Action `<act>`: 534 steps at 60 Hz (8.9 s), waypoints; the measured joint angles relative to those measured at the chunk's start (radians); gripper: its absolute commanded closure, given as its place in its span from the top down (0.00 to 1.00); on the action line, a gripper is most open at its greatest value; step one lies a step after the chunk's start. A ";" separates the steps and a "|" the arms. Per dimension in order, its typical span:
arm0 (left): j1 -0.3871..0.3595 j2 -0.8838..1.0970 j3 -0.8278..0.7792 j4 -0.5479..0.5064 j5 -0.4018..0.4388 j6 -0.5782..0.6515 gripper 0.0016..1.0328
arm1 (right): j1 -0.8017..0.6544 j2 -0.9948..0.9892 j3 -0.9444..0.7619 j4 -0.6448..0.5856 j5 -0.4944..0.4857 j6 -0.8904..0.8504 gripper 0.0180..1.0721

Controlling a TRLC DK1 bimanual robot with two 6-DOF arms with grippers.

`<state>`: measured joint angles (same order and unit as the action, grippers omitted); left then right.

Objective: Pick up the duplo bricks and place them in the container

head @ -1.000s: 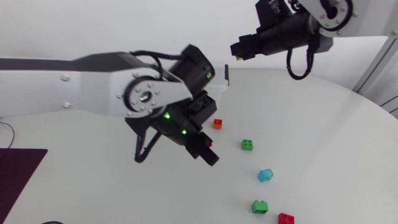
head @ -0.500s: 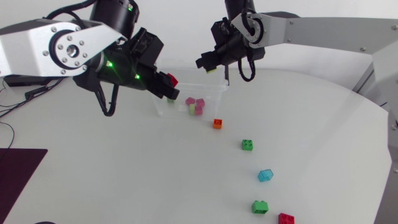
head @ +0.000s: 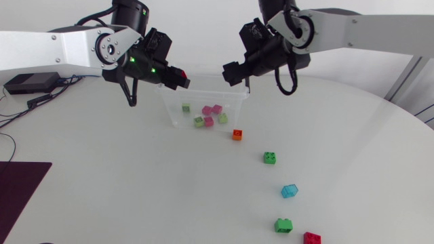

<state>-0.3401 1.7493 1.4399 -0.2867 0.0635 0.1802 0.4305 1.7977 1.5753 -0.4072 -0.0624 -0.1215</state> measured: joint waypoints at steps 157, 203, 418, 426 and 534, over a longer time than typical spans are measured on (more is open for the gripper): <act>0.096 -0.782 -0.833 0.082 0.104 0.083 0.94 | -0.125 -0.171 -0.142 -0.111 -0.256 -0.505 0.21; 0.341 -1.072 -1.058 0.220 0.066 0.113 0.95 | -0.037 0.285 0.327 0.032 -0.074 -0.349 0.93; 0.436 -1.752 -1.379 0.195 -0.021 -0.228 0.95 | -0.111 -0.324 -0.443 -0.472 -0.126 -1.028 0.11; 0.436 -1.751 -1.379 0.195 -0.021 -0.228 0.95 | -0.078 -0.284 -0.278 -0.461 -0.156 -0.924 0.11; 0.436 -1.751 -1.380 0.195 -0.021 -0.228 0.95 | -0.272 0.055 -0.425 0.329 -0.473 -0.408 0.86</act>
<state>0.0956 -0.0021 0.0601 -0.0917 0.0425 -0.0479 0.1589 1.8526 1.1500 -0.0784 -0.5358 -0.5297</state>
